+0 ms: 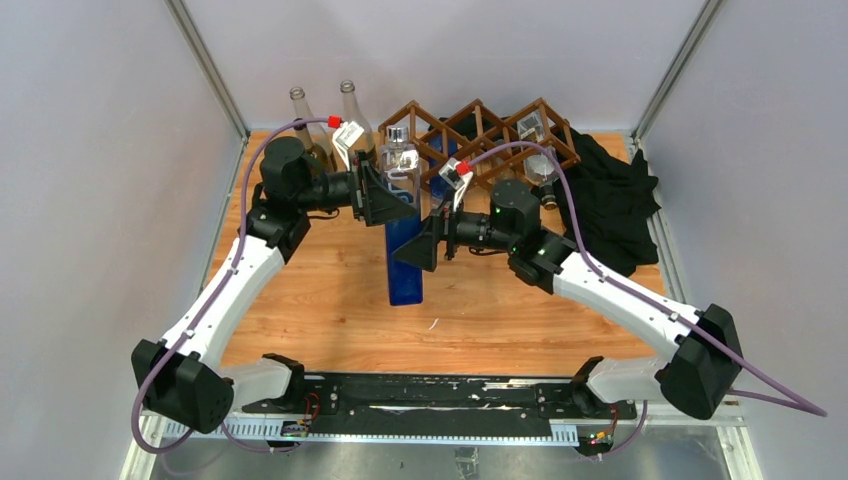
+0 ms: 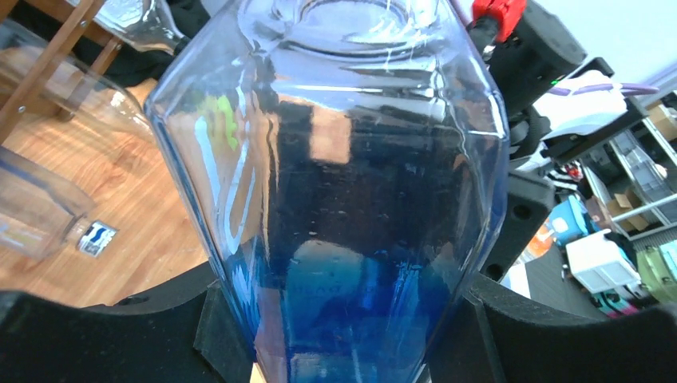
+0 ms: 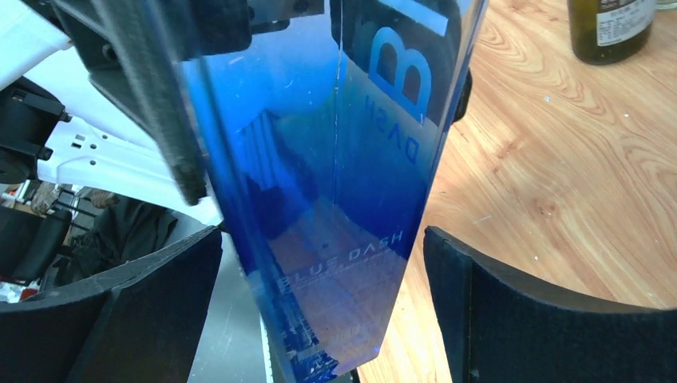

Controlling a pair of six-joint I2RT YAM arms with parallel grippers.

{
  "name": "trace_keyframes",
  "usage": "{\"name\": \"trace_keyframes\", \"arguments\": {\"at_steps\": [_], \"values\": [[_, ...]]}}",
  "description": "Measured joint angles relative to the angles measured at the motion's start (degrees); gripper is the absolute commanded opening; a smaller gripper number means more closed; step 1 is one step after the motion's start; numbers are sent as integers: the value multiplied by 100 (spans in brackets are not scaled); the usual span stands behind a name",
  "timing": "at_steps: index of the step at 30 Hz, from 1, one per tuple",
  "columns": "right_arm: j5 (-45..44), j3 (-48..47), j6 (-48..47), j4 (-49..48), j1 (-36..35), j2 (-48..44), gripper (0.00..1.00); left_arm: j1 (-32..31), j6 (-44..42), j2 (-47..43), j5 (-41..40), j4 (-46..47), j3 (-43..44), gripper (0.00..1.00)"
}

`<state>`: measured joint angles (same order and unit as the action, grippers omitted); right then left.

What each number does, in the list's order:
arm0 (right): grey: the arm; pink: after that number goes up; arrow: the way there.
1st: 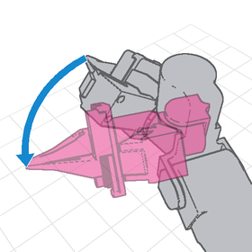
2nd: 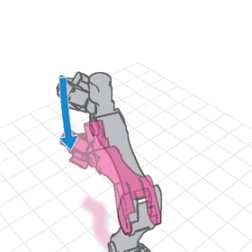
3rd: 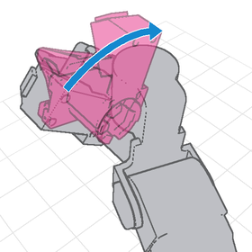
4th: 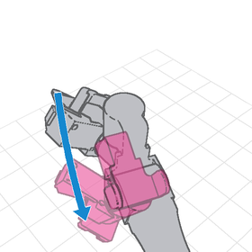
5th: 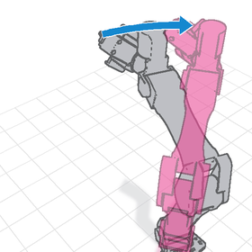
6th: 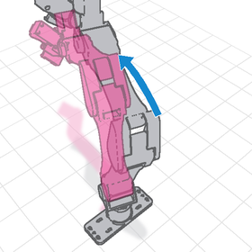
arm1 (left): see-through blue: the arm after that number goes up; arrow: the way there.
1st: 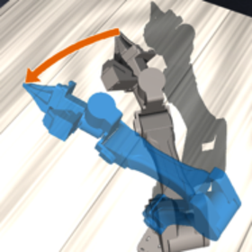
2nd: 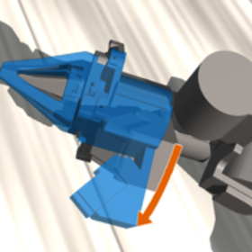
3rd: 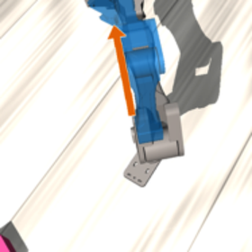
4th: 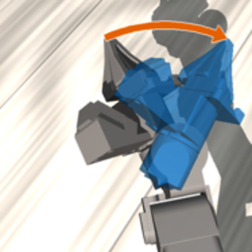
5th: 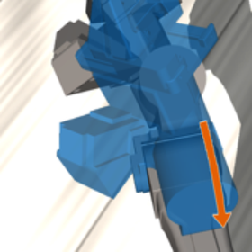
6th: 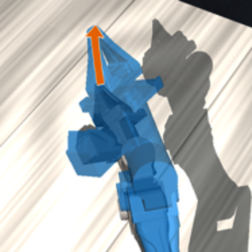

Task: Take the wine bottle off the wine rack

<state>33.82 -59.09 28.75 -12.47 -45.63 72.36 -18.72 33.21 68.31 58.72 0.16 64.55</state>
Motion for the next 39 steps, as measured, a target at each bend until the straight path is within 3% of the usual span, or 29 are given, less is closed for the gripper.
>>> {"name": "trace_keyframes", "arguments": {"at_steps": [2,4,6,8,10,16,19,21,23,26,28,34,39], "values": [[59,33,31,-157,-61,74,84,0,92,-22,81,74,0,4],[118,70,85,-348,-129,170,59,0,164,-24,164,151,0,36],[219,98,153,-452,-160,208,24,15,177,-24,293,190,0,68],[286,166,138,-597,-166,197,4,33,227,-48,385,216,0,79],[190,205,2,-584,-227,173,0,33,293,-72,348,260,20,83],[-81,273,-483,-116,-435,170,0,55,-205,-72,120,-232,442,80],[-181,273,-667,76,-498,170,0,55,-566,-70,63,-485,608,62],[-195,273,-761,160,-511,170,3,55,-813,-63,105,-684,647,42],[-192,273,-866,245,-531,170,13,52,-1108,-48,210,-1019,745,29],[-282,271,-1110,358,-564,170,56,39,-1862,37,297,-1943,1113,10],[-350,267,-1239,428,-584,170,90,24,-2588,208,369,-2778,1519,0],[-1021,-90,-1172,946,-468,166,97,24,-4990,852,-125,-4953,2487,0],[-1290,-186,-1154,1318,-382,35,99,264,-6253,1401,-1060,-5394,2695,0]]}}
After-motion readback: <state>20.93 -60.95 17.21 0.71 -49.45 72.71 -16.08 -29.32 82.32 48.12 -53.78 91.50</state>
